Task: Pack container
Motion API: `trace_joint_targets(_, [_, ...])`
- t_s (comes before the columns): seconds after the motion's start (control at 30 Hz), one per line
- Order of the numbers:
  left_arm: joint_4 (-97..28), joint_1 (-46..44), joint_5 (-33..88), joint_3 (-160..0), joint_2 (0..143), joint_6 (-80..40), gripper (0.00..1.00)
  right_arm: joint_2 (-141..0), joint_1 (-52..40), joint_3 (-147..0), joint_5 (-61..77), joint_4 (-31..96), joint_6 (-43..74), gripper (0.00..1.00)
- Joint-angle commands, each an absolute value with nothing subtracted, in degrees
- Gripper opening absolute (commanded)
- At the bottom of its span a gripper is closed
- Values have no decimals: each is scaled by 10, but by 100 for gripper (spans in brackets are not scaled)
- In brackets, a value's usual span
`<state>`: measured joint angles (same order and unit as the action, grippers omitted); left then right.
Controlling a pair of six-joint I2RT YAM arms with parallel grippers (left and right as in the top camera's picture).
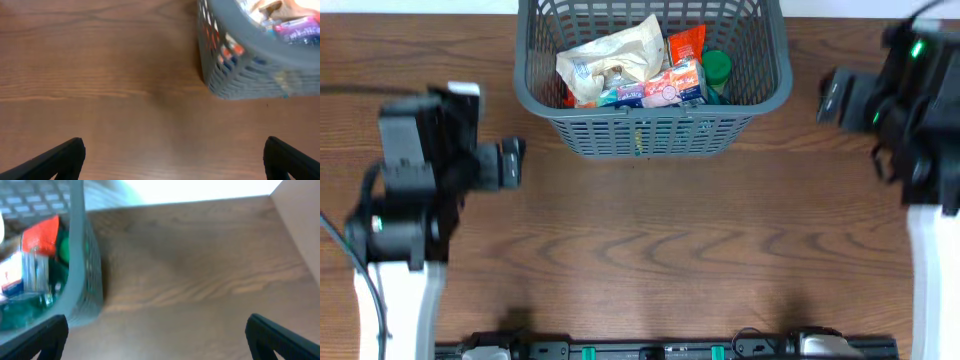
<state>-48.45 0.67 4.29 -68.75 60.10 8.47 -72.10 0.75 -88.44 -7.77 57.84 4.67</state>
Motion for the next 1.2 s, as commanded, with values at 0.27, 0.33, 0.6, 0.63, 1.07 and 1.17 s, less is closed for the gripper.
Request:
trace_joint_targets(0.27, [-385, 8, 38, -479, 352, 39, 99, -399, -55, -542, -90, 478, 68, 99])
trace_joint_targets(0.33, [-394, 8, 38, -478, 345, 49, 99, -367, -55, -521, -90, 487, 68, 99])
trace_joint_targets(0.6, [-402, 8, 38, -478, 352, 49, 99, -337, -55, -499, -90, 539, 68, 99])
trace_joint_targets(0.63, [-402, 8, 38, -478, 352, 49, 99, -337, -55, -499, -90, 546, 68, 99])
trace_joint_targets(1.07, [-402, 8, 38, -478, 352, 49, 99, -337, -55, -499, -90, 616, 68, 99])
trace_joint_targets(1.17, [-402, 8, 38, -478, 352, 49, 99, -334, -56, -499, -90, 620, 68, 99])
